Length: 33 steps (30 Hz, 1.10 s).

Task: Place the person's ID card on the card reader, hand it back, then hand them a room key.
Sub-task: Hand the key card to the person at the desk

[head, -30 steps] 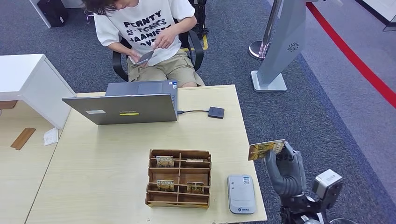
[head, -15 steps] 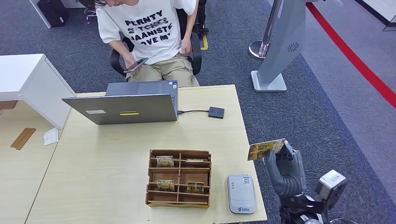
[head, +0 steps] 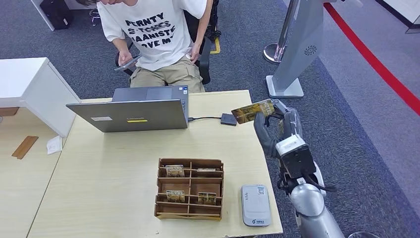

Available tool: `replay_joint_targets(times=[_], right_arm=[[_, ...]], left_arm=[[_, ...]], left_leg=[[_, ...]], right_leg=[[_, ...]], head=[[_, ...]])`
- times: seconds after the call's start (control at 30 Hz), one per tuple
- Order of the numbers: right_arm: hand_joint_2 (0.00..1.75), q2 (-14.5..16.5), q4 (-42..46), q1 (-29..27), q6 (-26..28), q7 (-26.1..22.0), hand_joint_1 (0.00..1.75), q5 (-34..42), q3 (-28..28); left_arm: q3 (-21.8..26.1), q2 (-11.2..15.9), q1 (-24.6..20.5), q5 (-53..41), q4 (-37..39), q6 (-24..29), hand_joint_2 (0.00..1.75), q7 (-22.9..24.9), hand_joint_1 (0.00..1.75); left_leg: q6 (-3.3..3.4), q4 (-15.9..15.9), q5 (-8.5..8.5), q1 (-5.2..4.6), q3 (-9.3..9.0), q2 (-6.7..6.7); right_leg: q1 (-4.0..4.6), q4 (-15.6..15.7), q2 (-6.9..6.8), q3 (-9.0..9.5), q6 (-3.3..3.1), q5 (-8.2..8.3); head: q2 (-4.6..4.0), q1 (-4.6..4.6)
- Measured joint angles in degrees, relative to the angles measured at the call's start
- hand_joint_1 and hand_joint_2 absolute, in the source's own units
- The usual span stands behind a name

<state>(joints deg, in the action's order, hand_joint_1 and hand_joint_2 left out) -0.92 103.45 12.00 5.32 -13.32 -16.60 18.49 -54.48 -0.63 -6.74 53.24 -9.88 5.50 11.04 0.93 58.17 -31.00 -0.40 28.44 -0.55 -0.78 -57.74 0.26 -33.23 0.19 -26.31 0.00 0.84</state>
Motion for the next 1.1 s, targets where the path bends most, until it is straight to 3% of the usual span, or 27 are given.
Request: replay_joint_targets(times=[0.47, 0.67, 1.1], right_arm=[[1.75, -0.87, -12.63, 15.84, 3.62, 7.32, 1.75, -18.62, 8.30], [1.75, -0.87, -17.38, 19.15, 4.41, 8.85, 1.75, -23.79, 10.78], [1.75, -0.87, -21.61, 21.20, 4.40, 9.46, 1.75, -25.24, 12.84]], left_arm=[[-3.27, -0.03, -1.82, -0.50, 0.00, -0.56, 0.00, 1.36, 0.00], [-4.35, -0.07, -2.40, -0.78, 0.00, -0.59, 0.00, 1.66, 0.00], [-5.12, -0.09, -2.61, -0.34, 0.00, -1.23, 0.00, 3.38, 0.00]], left_leg=[[-0.02, 0.00, 0.01, 0.00, 0.02, -0.03], [-0.02, 0.00, 0.01, 0.00, 0.04, -0.06], [-0.02, 0.01, 0.01, 0.00, 0.06, -0.08]], right_leg=[[0.00, 0.00, -0.01, -0.02, -0.01, 0.01], [0.00, 0.00, -0.03, -0.03, -0.01, 0.01], [0.00, 0.00, -0.04, -0.04, -0.01, 0.01]], head=[[0.00, 0.01], [0.00, 0.00], [0.00, 0.01]])
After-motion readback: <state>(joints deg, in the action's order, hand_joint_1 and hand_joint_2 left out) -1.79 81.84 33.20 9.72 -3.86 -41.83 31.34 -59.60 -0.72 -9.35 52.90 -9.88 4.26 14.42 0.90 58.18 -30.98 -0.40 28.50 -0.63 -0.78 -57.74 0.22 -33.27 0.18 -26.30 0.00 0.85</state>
